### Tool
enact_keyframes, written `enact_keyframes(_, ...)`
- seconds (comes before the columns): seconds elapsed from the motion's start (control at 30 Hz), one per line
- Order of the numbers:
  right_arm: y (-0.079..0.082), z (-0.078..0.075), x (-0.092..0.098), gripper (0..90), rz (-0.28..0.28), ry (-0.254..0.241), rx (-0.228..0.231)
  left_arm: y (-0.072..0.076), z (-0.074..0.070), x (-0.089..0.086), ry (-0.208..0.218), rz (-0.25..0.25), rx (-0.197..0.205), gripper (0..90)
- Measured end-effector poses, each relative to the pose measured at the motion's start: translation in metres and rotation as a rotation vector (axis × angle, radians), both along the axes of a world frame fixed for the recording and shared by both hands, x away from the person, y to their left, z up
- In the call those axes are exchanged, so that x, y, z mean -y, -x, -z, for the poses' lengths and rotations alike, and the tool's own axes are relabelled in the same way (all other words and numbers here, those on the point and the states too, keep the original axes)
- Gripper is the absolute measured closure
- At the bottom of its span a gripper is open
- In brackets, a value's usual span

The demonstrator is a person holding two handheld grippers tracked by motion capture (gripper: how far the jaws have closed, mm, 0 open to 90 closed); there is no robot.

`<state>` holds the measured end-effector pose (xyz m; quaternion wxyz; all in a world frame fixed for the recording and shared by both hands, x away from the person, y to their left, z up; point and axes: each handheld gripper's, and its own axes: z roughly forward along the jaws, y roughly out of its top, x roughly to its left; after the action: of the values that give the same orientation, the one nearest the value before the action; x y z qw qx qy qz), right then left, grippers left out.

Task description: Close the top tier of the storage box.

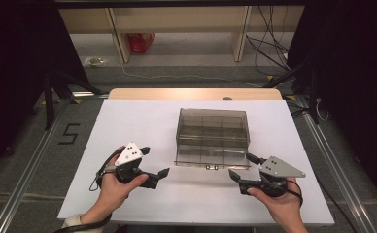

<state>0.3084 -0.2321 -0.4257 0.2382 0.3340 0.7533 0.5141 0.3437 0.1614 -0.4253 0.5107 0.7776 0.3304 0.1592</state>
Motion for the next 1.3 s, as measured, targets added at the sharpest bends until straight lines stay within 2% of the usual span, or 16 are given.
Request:
enact_keyframes(0.07,0.001,0.0,-0.001,26.3,0.001,0.003,0.006,0.001,0.002,-0.003,0.005,0.001,-0.006,0.0)
enact_keyframes(0.13,0.004,-0.001,-0.003,33.1,0.004,0.004,0.03,0.003,0.003,-0.004,0.013,0.007,-0.02,0.0)
enact_keyframes(0.2,0.007,-0.002,-0.004,37.0,0.003,0.005,0.05,0.005,0.002,-0.005,0.008,0.013,-0.012,0.0)
enact_keyframes(0.37,0.007,-0.001,-0.005,50.7,-0.004,-0.011,0.061,0.01,0.001,-0.008,0.02,0.013,-0.01,0.0)
enact_keyframes(0.53,0.006,0.001,-0.007,69.1,-0.051,-0.024,0.038,0.008,0.002,-0.007,0.018,-0.002,-0.016,0.0)
enact_keyframes(0.67,0.006,0.003,-0.008,82.9,-0.091,-0.03,0.018,0.007,0.003,-0.005,-0.012,-0.008,-0.019,0.0)
enact_keyframes(0.73,0.006,0.003,-0.007,89.2,-0.098,-0.032,0.006,0.007,0.004,-0.005,-0.014,-0.007,-0.02,0.0)
enact_keyframes(0.93,0.005,0.005,-0.014,90.0,-0.104,0.001,-0.026,0.008,0.004,-0.005,-0.01,-0.008,-0.019,0.0)
enact_keyframes(1.13,0.004,0.01,-0.027,90.0,-0.093,0.076,-0.067,0.009,0.005,-0.006,-0.014,-0.005,-0.016,0.0)
enact_keyframes(1.3,0.001,0.014,-0.032,90.0,-0.059,0.133,-0.101,0.01,0.005,-0.004,-0.024,0.007,-0.011,0.0)
